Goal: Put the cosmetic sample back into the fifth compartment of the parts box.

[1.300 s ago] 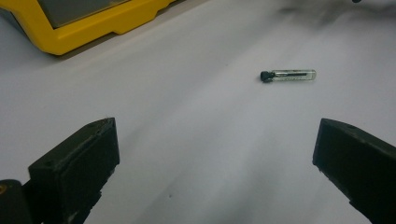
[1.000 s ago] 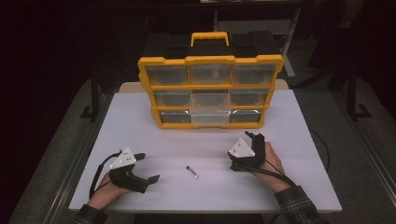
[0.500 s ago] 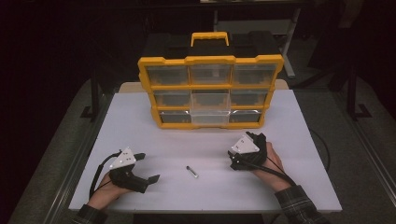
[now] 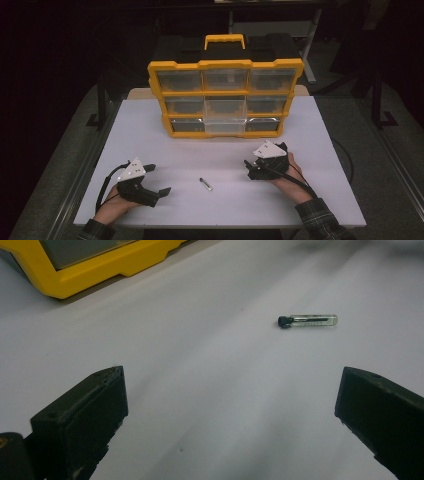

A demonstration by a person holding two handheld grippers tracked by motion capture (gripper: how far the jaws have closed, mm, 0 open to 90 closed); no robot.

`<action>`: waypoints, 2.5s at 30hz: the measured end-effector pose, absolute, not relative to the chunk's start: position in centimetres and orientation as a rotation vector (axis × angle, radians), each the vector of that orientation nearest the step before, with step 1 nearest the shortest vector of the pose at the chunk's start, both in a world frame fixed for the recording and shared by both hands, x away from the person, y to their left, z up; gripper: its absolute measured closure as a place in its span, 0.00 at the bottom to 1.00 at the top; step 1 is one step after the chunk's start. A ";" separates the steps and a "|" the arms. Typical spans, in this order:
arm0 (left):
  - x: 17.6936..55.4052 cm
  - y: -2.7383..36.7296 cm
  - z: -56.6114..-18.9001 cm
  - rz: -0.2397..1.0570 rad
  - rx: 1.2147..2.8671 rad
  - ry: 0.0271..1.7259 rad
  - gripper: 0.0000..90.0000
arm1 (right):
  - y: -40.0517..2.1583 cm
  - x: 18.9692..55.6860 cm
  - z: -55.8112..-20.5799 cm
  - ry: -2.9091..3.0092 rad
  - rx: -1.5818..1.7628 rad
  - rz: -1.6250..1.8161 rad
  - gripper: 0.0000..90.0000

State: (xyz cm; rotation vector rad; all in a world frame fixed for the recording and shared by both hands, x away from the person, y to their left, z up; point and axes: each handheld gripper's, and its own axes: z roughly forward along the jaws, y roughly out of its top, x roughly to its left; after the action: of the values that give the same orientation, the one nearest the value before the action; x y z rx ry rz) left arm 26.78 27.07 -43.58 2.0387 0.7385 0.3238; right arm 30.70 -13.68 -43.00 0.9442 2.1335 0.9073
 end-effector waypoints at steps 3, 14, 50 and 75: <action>26.8 27.1 -43.6 0.323 2.041 0.737 0.00 | -13.9 30.8 -43.0 2.140 0.959 0.926 0.10; 26.8 27.1 -43.6 0.326 2.038 0.738 0.00 | -14.6 31.3 -42.7 2.147 1.063 1.012 0.10; 26.9 27.1 -43.6 0.321 2.035 0.742 0.00 | -16.4 31.7 -42.5 2.186 1.204 1.142 0.02; 26.9 27.2 -43.6 0.315 2.047 0.736 0.00 | -17.5 28.8 -43.1 2.173 1.157 1.204 0.01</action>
State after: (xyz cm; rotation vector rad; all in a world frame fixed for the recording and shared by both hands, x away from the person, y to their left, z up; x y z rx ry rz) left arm 26.93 27.17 -43.60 2.0468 0.7361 0.3146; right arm 28.76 -17.51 -43.13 1.1567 2.1733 1.2041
